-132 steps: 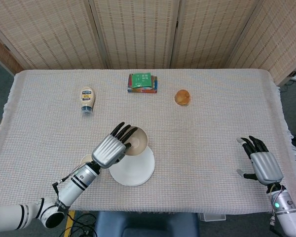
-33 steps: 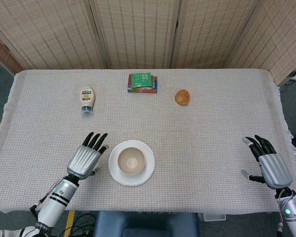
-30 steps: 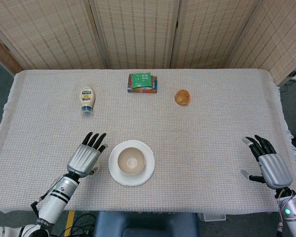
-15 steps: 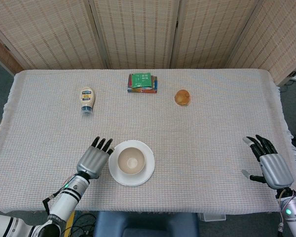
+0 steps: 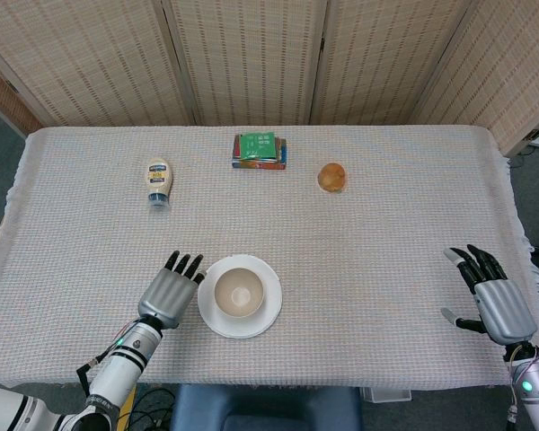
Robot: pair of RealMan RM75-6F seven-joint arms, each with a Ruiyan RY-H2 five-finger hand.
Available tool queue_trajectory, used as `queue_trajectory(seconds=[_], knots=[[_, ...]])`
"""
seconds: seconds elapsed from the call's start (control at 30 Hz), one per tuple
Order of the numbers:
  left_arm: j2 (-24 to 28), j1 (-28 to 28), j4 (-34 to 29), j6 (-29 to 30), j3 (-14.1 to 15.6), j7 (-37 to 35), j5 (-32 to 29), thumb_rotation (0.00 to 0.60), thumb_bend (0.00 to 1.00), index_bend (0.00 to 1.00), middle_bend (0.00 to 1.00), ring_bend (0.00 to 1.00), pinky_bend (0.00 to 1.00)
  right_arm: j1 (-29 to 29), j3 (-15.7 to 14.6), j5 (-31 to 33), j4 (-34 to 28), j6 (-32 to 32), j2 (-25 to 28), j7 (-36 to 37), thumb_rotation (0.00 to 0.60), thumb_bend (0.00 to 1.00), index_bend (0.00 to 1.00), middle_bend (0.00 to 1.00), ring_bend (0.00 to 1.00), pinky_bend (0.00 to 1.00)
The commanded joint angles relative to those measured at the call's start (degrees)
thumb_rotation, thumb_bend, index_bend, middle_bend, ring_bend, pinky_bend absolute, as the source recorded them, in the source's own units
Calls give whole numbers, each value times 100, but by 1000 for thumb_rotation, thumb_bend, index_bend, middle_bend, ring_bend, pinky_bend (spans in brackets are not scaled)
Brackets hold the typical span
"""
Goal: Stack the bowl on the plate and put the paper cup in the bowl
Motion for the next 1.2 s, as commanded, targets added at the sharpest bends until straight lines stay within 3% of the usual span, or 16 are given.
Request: queue_trajectory(seconds=[0.03, 0.43, 0.77, 1.2], knots=[[28, -43, -31, 68, 55, 4, -71, 600, 222, 168, 0, 0, 57, 2, -2, -1, -4, -5, -4, -9, 600, 171, 91, 107, 6, 77], [334, 6, 239, -290, 158, -687, -544, 600, 221, 167, 0, 0, 57, 0, -12, -25, -11, 0, -25, -77, 600, 171, 91, 107, 6, 77], [445, -68, 419, -570, 308, -949, -595, 600, 222, 174, 0, 0, 57, 0, -15, -30, -9, 3, -29, -94, 600, 171, 91, 107, 6, 77], [411, -30, 804, -1005, 475, -1497, -243, 600, 222, 311, 0, 0, 57, 0, -32, -75, 1, 19, -29, -83, 600, 171, 91, 107, 6, 77]])
